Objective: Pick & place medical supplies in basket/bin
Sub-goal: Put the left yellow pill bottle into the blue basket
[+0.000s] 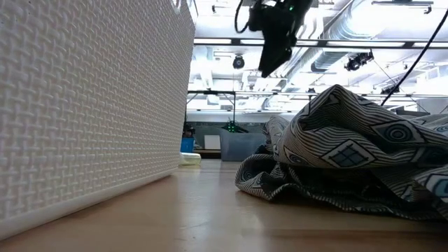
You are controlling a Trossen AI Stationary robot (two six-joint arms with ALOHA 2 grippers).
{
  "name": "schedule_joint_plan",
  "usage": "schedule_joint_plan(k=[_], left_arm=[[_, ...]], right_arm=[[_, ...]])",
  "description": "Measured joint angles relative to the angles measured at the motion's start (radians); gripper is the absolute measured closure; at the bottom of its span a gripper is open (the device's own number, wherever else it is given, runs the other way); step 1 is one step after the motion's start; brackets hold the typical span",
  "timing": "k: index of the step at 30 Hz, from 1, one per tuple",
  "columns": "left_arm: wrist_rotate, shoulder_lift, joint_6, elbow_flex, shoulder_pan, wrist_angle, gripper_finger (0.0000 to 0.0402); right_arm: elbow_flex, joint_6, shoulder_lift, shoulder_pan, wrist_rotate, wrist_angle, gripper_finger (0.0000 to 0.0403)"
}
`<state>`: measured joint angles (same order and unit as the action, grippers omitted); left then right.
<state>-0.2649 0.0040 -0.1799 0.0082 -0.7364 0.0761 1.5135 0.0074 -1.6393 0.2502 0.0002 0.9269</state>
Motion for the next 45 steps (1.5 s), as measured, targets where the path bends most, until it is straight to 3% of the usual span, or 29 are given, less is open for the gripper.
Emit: schedule_joint_plan(k=[4,11,23,45], left_arm=[[0.000,0.000,0.000,0.000,0.000,0.000,0.0266],[0.000,0.000,0.000,0.000,0.000,0.000,0.0266],[0.000,0.000,0.000,0.000,0.000,0.000,0.0266],[0.000,0.000,0.000,0.000,0.000,0.000,0.0266]], right_arm=[[-0.053,0.037,0.079,0.014,-0.003,-0.023,0.0168],[-0.297,0.078,0.288,0.051,-0.003,-0.141,0.0168],[-0.570,0.077,0.575,0.119,-0.001,-0.157,0.0168],[-0.596,0.075,0.594,0.112,-0.004,-0.154,0.0168]])
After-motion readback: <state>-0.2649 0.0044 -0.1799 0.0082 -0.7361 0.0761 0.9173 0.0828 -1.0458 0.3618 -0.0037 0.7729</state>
